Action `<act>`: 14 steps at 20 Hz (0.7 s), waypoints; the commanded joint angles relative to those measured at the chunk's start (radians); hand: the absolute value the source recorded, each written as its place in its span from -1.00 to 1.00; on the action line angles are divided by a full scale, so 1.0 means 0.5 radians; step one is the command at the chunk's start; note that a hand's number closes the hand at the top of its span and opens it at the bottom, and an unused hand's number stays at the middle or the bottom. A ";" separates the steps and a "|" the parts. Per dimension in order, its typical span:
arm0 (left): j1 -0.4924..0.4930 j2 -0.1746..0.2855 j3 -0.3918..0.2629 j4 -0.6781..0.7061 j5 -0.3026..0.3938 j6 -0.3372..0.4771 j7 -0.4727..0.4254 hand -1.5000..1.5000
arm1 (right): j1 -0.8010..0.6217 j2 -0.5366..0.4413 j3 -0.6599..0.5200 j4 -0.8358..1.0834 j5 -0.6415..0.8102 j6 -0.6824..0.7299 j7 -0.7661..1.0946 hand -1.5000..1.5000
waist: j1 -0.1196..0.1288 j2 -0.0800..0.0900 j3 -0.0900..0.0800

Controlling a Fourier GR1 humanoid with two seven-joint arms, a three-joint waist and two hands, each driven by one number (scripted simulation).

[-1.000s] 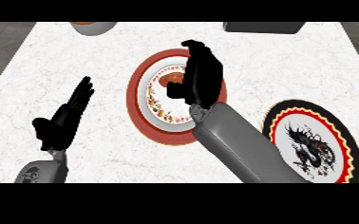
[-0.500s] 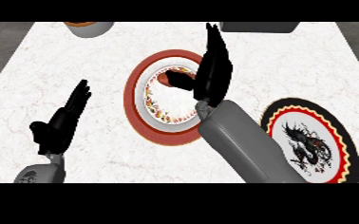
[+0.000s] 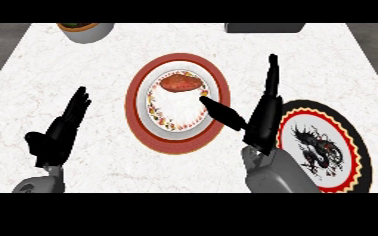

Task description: Pick the sweet potato from the plate and place it in the plate

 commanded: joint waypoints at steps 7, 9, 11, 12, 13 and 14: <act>0.022 0.014 0.032 0.004 0.020 -0.053 -0.012 0.00 | 0.792 -0.518 0.200 -0.551 -0.880 -0.154 -0.962 -1.00 | 0.012 0.004 0.001; 0.049 0.022 0.030 0.010 0.010 -0.081 -0.042 0.00 | 0.715 -0.603 0.033 -0.472 -1.130 0.010 -1.142 -1.00 | 0.018 0.005 0.001; 0.035 0.072 0.081 -0.014 0.072 -0.146 -0.010 0.00 | 0.907 -0.615 0.046 -0.537 -1.192 0.054 -1.316 -1.00 | 0.010 0.003 0.000; 0.016 0.009 0.019 -0.045 0.000 -0.059 0.055 0.00 | 0.878 -0.572 -0.037 -0.360 -1.336 0.099 -1.503 -1.00 | 0.014 0.004 0.001; -0.102 -0.021 0.028 0.054 -0.021 -0.010 0.025 0.00 | 0.964 -0.546 -0.009 -0.357 -1.338 0.127 -1.608 -1.00 | 0.004 0.005 0.001; -0.058 -0.033 0.009 0.017 -0.039 -0.008 0.033 0.00 | 1.004 -0.602 -0.115 -0.437 -1.389 0.225 -1.606 -1.00 | 0.005 0.002 -0.001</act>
